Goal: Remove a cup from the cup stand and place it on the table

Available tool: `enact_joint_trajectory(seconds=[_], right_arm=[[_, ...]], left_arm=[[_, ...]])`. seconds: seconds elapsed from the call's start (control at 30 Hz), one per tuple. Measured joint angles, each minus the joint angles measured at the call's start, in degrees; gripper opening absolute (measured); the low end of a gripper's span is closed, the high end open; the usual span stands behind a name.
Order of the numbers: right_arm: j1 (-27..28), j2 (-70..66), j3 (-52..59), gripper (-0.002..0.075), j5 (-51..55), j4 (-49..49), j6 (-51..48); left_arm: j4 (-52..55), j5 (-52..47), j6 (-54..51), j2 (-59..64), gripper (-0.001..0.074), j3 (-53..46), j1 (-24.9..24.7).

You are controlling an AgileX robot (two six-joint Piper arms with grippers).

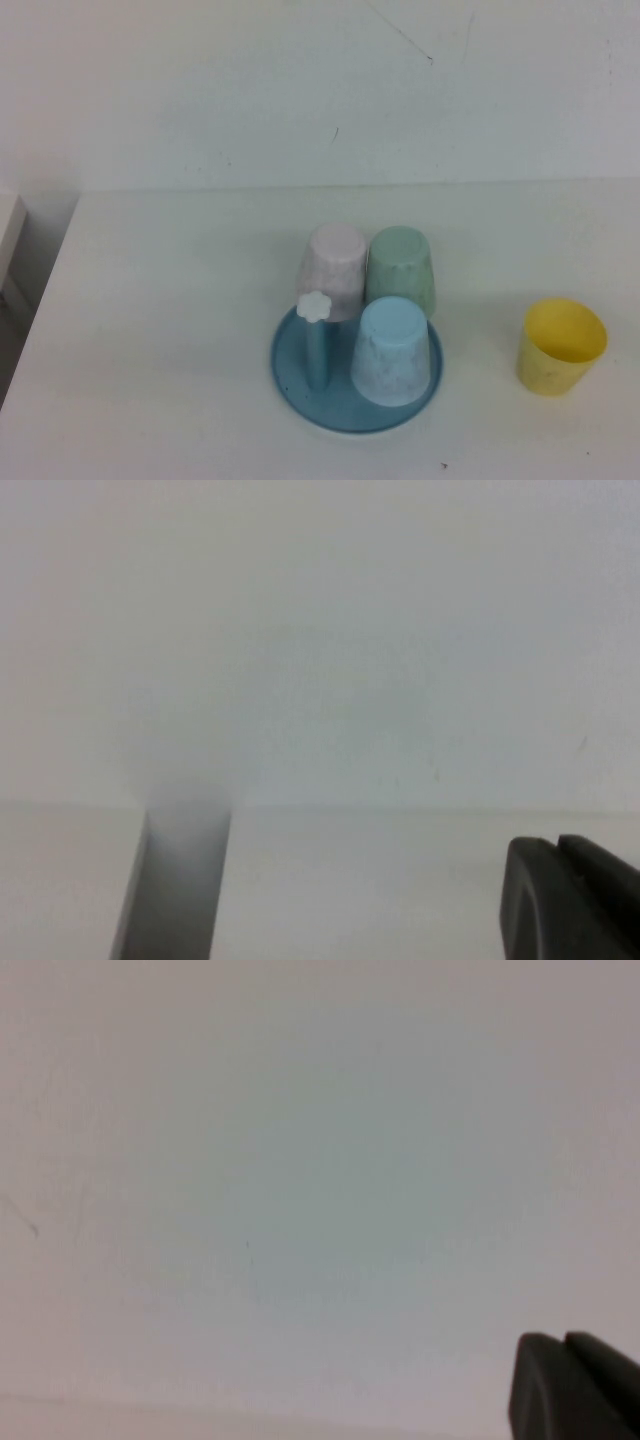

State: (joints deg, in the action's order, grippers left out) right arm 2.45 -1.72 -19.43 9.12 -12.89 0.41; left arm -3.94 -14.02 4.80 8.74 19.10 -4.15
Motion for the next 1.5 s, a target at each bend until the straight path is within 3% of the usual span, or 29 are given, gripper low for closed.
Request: enact_joint_trajectory(seconds=[0.13,0.37,0.77,1.03,1.3,1.4,1.5], right_arm=[[0.0,-5.5,-5.0,-0.0003,12.8,0.8,-1.9],[0.0,-14.8,-8.6,-0.0003,28.9,12.5,-18.5],[0.0,-17.5,-8.7,-0.0003,38.9,26.5,-35.8],[0.0,-17.6,-8.6,-0.0003,37.8,27.0,-39.9],[0.0,-17.6,-6.0,-0.0003,37.0,27.4,-40.2],[0.0,-17.6,-4.0,-0.0003,36.8,28.5,-40.2],[0.0,-17.6,-3.6,-0.0003,36.5,29.4,-40.3]], left_arm=[[-2.8,-8.5,-0.2,9.5,-0.0003,6.8,0.0],[-13.4,-24.6,-9.3,26.2,-0.0003,21.8,0.0],[-31.5,-41.9,-29.3,53.4,-0.0003,41.9,-0.4],[-30.6,-40.6,-30.8,69.7,-0.0003,50.8,-10.0],[-21.8,-48.0,-25.1,85.9,0.0006,67.8,-18.6],[-20.8,-51.6,-25.0,90.6,0.0067,73.3,-20.5],[-20.1,-54.2,-25.0,94.5,0.0234,77.9,-21.8]])
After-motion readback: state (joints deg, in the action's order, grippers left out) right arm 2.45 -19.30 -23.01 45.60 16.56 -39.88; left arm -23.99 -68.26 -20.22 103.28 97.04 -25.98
